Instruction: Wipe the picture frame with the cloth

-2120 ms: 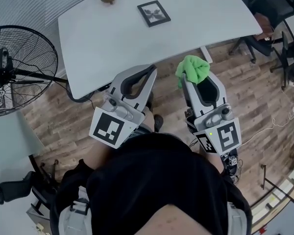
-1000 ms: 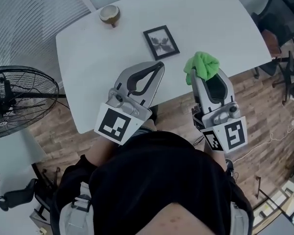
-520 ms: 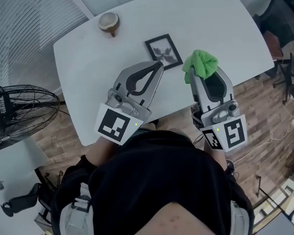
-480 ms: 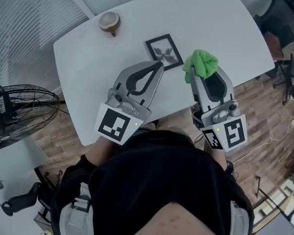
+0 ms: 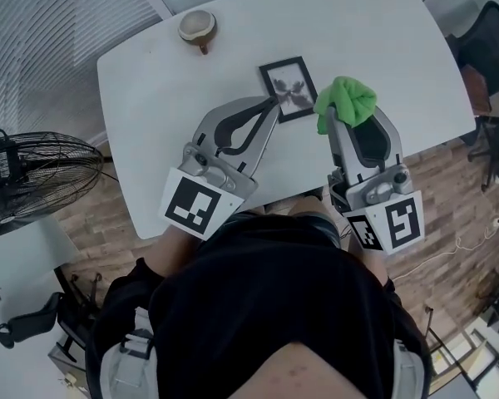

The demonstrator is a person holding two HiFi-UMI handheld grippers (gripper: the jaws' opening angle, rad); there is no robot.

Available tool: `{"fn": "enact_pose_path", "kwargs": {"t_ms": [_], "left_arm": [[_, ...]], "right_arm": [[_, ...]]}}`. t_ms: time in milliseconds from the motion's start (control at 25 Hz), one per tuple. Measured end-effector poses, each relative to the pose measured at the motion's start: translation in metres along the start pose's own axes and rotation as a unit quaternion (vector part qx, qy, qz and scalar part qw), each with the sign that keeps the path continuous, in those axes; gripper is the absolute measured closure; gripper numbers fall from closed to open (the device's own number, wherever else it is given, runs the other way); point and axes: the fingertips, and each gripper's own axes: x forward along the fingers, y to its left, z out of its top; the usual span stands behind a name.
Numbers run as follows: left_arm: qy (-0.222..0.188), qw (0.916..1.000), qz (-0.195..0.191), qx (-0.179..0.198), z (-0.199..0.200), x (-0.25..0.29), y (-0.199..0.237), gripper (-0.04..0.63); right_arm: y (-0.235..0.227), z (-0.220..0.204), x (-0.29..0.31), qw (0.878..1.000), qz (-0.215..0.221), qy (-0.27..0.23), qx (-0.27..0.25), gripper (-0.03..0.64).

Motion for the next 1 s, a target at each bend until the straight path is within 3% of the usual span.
{"fn": "enact_pose_path", "kwargs": {"t_ms": [680,1000], "left_arm": [[-0.010,0.9920,0.125,0.009,0.006,0.038,-0.006,0.583],[-0.005,0.9833,0.180,0.025,0.006,0.042,-0.006,0.583]], "right_arm": [[-0.051,0.011,0.020,0.992,0.128,0.008,0.011,0.495],[-0.061,0.010,0.030,0.983,0.183,0.012,0.021,0.495]]}}
